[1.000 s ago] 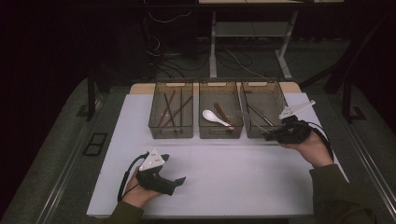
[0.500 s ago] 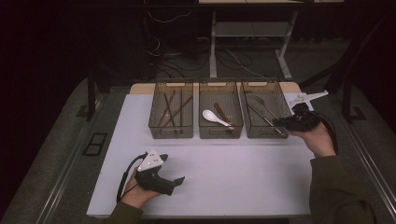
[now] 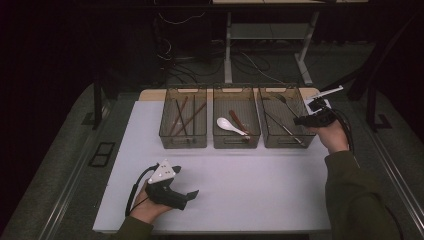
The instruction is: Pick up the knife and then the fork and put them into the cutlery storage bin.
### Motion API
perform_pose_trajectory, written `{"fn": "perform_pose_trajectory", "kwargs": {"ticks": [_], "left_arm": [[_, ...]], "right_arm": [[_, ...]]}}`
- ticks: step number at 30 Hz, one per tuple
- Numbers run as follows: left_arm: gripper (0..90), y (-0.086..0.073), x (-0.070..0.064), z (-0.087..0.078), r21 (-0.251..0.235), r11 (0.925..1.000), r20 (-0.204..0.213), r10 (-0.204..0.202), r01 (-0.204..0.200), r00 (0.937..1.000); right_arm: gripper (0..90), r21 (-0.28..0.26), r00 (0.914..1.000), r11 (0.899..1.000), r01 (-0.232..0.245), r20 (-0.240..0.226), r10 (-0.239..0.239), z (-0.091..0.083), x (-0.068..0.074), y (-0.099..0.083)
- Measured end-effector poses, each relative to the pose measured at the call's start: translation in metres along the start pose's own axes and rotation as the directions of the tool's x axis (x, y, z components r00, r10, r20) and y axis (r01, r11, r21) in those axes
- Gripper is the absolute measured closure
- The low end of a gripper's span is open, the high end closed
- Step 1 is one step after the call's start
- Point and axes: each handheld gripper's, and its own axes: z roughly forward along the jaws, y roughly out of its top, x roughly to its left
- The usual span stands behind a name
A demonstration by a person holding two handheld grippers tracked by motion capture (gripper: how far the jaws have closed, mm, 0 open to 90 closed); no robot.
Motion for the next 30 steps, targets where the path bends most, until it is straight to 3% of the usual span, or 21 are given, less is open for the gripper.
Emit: {"fn": "perform_pose_trajectory", "kwargs": {"ticks": [6,16,22,30], "left_arm": [[0.0,0.0,-0.001,0.001,0.001,1.0,0.005,0.004,-0.004,1.0],[0.0,0.0,-0.001,0.001,0.002,1.0,0.008,0.003,-0.003,1.0],[0.0,0.0,-0.001,0.001,0.002,1.0,0.009,0.002,-0.002,1.0],[0.0,0.0,-0.001,0.001,0.004,1.0,0.009,0.004,-0.004,1.0]], "right_arm": [[85.8,0.058,0.9994,0.998,-0.022,0.029,0.02,0.02,-0.005,0.002],[84.6,0.161,0.9964,0.987,0.027,0.075,-0.039,0.043,0.003,0.009],[83.1,0.168,0.9967,0.986,0.021,0.073,-0.033,0.046,0.003,0.009],[68.4,0.091,0.998,0.996,0.002,0.063,-0.007,0.035,-0.001,0.01]]}}
